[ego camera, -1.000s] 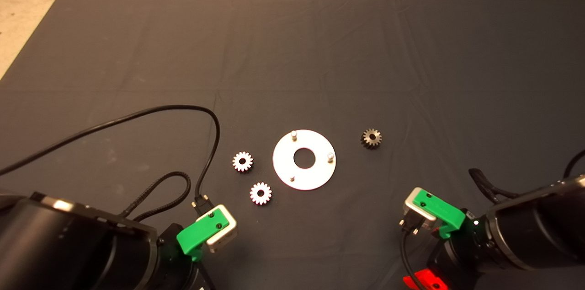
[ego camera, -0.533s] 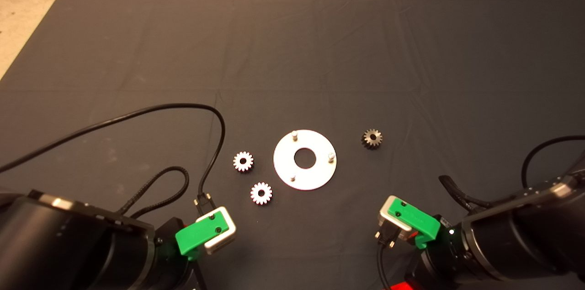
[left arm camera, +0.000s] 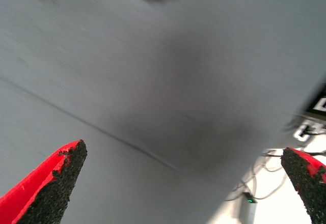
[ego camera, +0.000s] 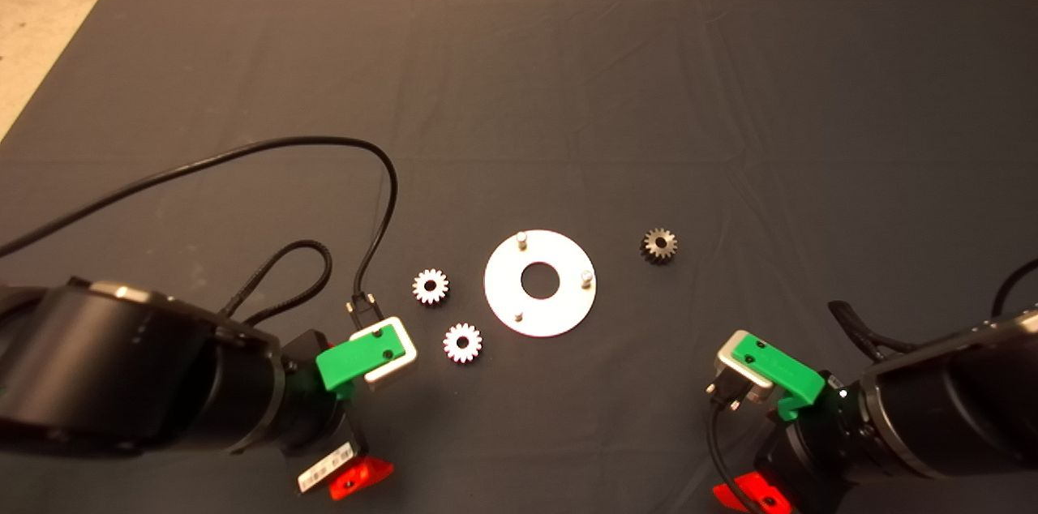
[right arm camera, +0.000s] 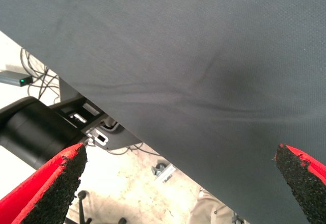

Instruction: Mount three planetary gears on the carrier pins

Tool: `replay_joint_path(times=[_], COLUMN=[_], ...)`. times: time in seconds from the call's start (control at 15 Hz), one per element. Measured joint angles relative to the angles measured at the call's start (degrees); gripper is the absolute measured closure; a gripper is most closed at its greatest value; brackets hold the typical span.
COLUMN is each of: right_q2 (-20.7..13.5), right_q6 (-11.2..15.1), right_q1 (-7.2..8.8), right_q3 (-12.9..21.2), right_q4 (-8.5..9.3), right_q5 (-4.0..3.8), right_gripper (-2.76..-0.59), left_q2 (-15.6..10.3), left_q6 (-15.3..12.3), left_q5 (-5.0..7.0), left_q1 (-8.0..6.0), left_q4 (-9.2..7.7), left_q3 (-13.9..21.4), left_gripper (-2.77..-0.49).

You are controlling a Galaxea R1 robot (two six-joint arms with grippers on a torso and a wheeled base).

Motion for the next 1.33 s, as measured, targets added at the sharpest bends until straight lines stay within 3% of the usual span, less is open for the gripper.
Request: replay_joint_path(times=[0.27,0.47,0.6,0.8,1.07,1.33], right_q2=[-0.67,-2.21,-2.04,-1.79,-1.77,-1.77], right_q6=[-1.62,-1.84,-1.85,-1.99,-1.99,-1.99], right_q1=[-0.23,-0.89,-1.16,-1.38,-1.94,-1.94], right_q3=[0.0,-0.02,-0.02,-0.02,0.0,-0.02], right_q4=[0.0,0.0,0.0,0.0,0.02,0.02], right_q5=[0.45,0.15,0.2,0.21,0.28,0.28], right_gripper=[-2.75,-2.75,-2.75,-2.75,-2.75,-2.75], left_q2=[1.15,2.05,2.88,3.6,5.43,6.52], left_q6=[4.1,4.8,5.51,6.24,9.65,11.73], left_q5=[-0.38,-0.58,-0.91,-2.73,-5.02,-6.21], left_q1=[-0.63,-2.91,-2.95,-2.95,-2.95,-2.93], left_q4=[-0.05,-0.02,0.01,-0.03,-0.02,-0.06], left_q3=[-3.69,-5.26,-7.19,-8.77,-11.95,-13.54], left_gripper=[-2.75,-2.75,-2.75,-2.75,-2.75,-2.75])
